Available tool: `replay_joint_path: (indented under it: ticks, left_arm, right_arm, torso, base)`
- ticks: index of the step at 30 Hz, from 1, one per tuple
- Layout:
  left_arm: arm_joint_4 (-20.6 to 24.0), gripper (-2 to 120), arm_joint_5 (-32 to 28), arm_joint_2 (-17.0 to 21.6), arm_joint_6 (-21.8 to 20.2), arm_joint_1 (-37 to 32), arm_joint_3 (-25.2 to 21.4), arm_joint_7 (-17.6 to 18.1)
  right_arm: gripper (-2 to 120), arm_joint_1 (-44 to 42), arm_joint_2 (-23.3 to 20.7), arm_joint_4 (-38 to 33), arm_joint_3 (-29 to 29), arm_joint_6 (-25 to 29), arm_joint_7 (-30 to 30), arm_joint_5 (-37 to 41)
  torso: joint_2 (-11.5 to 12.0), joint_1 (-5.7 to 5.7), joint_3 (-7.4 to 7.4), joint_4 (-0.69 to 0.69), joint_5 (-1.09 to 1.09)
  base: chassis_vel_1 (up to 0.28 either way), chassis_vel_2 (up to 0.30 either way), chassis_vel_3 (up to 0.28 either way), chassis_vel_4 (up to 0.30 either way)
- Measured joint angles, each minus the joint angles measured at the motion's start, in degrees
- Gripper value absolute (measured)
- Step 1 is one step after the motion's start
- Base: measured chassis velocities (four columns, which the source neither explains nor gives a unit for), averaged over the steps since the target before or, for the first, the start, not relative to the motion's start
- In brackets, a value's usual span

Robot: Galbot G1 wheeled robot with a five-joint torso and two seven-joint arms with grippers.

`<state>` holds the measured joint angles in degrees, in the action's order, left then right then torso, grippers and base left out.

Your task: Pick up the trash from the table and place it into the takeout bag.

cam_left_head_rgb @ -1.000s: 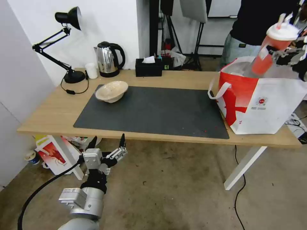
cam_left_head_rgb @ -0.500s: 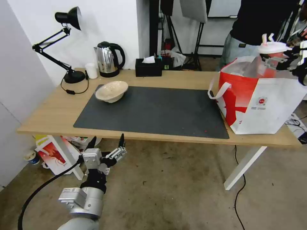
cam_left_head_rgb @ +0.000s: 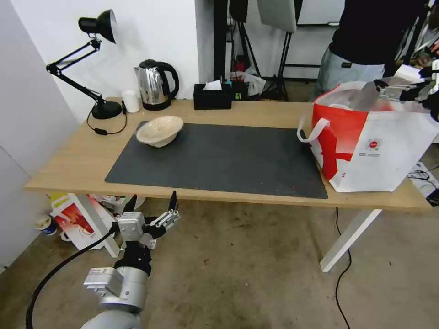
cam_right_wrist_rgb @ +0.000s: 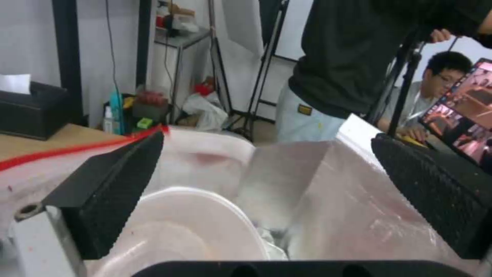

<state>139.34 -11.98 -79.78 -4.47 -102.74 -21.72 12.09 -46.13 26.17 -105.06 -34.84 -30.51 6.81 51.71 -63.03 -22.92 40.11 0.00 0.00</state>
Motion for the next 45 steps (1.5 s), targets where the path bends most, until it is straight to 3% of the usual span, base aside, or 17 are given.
replay_joint_path:
  ticks: [12,16,19,22,23,30,32,36,42,45]
  left_arm:
    - [0.02,100,-0.2,0.01,-0.04,-0.04,-0.04,0.04]
    - [0.29,100,-0.2,-0.02,-0.03,-0.31,-0.28,0.04]
    - [0.53,100,-0.17,-0.03,-0.03,-0.45,-0.52,0.04]
    - [0.76,100,-0.16,-0.08,-0.03,-0.53,-0.91,0.04]
    - [0.76,100,-0.16,-0.08,-0.03,-0.53,-0.91,0.04]
    - [1.24,100,-0.16,-0.46,0.02,-1.07,-2.11,-0.01]
    - [1.31,100,-0.16,-0.5,0.02,-1.09,-2.24,-0.03]
    - [1.37,100,-0.15,-0.89,0.04,-1.22,-2.59,-0.08]
    - [1.38,100,-0.12,-1.07,0.08,-1.3,-2.86,-0.15]
    - [1.41,100,-0.12,-1.11,0.11,-1.31,-3.18,-0.19]
  right_arm:
    - [100,0.81,-1.0,-0.4,0.19,-0.11,-0.05,0.21]
    - [100,0.65,-0.65,-1.46,-0.17,2.07,0.01,2.66]
    - [100,0.06,-0.23,-2.95,-0.75,4.69,0.49,5.25]
    - [100,-1.9,0.76,-6.35,-2.12,12.3,0.74,9.54]
    - [100,-1.9,0.76,-6.35,-2.12,12.3,0.74,9.54]
    - [100,-8.53,5.91,-20.89,-3.37,23.64,4.82,14.17]
    - [100,-8.98,6.63,-22.45,-3.02,24.77,5.65,14.15]
    - [100,-11.9,10.52,-29.03,0.1,29.35,10.49,11.19]
    - [100,-16.6,13.98,-33.27,2.56,30.12,13.44,5.03]
    - [100,-22.74,16.47,-37.0,5.32,30.36,16.8,-2.44]
  torso:
    - [0.0,0.0,0.0,0.0,0.0]
    - [0.0,0.0,0.0,0.0,0.0]
    - [0.0,0.0,0.0,0.0,0.0]
    - [0.0,0.0,0.0,0.0,-0.01]
    - [0.0,0.0,0.0,0.0,-0.01]
    - [0.0,0.0,0.0,0.0,-0.03]
    - [0.0,0.0,0.0,0.0,-0.03]
    - [0.0,0.0,0.0,0.0,-0.01]
    - [0.0,0.01,0.0,0.0,0.01]
    - [0.0,0.01,0.0,0.0,-0.01]
  base:
    - [0.0,0.0,0.0,0.0]
    - [0.0,0.0,0.0,0.0]
    - [0.0,0.0,0.0,0.0]
    - [0.0,0.0,0.0,0.0]
    - [0.0,0.0,0.0,0.0]
    - [0.0,0.0,0.0,0.0]
    - [0.0,0.0,0.0,0.0]
    - [0.0,0.0,0.0,0.0]
    - [0.0,0.0,0.0,0.0]
    - [0.0,0.0,0.0,0.0]
